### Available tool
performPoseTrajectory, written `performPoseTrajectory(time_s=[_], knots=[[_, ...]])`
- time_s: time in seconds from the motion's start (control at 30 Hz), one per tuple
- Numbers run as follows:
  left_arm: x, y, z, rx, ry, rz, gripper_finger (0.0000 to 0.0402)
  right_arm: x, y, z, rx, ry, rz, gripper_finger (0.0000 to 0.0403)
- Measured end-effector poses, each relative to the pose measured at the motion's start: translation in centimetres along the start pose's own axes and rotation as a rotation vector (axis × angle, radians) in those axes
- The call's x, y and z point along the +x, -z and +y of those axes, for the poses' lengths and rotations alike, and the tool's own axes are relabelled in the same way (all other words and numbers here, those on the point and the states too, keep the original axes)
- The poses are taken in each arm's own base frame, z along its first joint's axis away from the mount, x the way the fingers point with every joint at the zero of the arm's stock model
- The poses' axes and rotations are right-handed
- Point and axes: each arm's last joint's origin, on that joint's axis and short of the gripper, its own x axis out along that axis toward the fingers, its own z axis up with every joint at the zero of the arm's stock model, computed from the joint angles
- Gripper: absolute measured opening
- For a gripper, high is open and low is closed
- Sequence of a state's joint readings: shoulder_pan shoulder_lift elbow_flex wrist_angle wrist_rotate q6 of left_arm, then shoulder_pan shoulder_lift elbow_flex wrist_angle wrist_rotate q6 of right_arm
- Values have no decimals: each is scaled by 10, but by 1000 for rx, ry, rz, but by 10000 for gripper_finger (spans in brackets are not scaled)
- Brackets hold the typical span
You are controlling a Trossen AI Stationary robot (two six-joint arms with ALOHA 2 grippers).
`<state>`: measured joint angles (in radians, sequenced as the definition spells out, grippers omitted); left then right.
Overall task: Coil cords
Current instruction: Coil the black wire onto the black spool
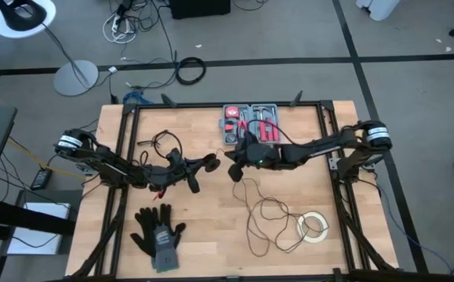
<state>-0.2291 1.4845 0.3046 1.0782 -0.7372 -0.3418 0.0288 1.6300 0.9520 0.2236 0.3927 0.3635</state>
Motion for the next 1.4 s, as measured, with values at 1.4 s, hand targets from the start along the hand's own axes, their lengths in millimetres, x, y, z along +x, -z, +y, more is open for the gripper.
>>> performPoseTrajectory(time_s=[1.4], knots=[[-3, -3, -2, -80, -69, -54, 0, 38, 49, 55, -212, 52, 263, 14]])
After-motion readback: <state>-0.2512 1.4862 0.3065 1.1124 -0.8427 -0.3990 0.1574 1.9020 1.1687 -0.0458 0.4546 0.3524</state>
